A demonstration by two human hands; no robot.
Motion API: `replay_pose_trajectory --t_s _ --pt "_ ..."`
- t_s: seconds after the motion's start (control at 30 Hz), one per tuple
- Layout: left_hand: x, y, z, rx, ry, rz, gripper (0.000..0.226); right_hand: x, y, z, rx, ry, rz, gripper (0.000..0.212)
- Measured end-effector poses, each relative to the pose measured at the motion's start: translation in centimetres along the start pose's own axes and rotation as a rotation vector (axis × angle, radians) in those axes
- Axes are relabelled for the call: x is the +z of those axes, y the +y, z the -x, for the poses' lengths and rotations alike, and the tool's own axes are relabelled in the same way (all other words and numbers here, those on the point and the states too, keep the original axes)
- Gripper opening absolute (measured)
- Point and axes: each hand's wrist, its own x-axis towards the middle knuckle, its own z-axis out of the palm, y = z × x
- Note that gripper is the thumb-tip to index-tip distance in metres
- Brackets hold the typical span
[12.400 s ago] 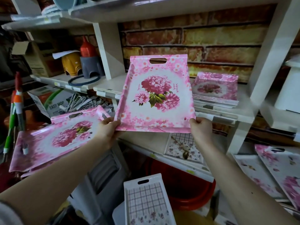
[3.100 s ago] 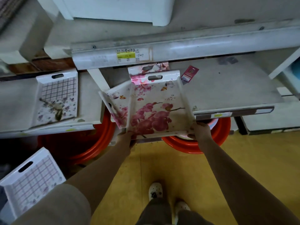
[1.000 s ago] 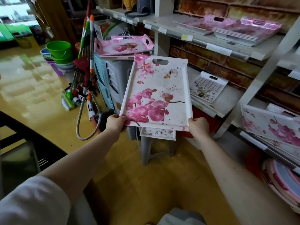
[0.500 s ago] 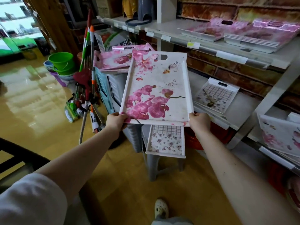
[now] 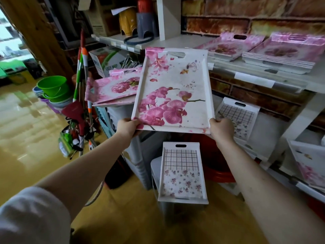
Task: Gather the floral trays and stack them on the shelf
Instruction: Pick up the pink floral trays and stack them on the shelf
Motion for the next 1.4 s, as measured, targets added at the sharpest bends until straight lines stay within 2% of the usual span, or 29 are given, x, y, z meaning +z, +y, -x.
replay_pose_trajectory --t_s 0.3,0.4,0.7,0.83,0.97,1.13,1.4 --pt "1.3 3.3 -7.1 0.055 -0.141 -0.115 0.014 1.1 -2.8 -2.2 0.065 0.085 -0.023 0.036" --pt "1.2 5.0 -11.1 0.080 -0.233 -0.181 0.010 3.0 -4.5 -2.8 0.088 0.186 -0.032 0.038" --pt "-0.3 9.3 -19.3 0.068 -0.429 -0.126 0.024 8.8 -9.1 -1.8 0.129 0.395 -0.029 0.038" --pt "-0.2 10.0 -20.5 0.058 -0.512 -0.114 0.020 9.5 -9.8 -1.2 0.157 0.456 -0.026 0.039" --pt "0.9 10.7 -21.5 0.114 -0.539 -0.199 0.010 9.1 -10.2 -1.6 0.188 0.489 -0.025 0.042" --pt "2.9 12.1 -22.0 0.194 -0.580 -0.264 0.017 8.0 -10.6 -3.3 0.187 0.512 -0.051 0.045" --pt "5.8 14.2 -22.8 0.243 -0.589 -0.240 0.016 6.7 -10.9 -6.7 0.189 0.511 -0.133 0.039"
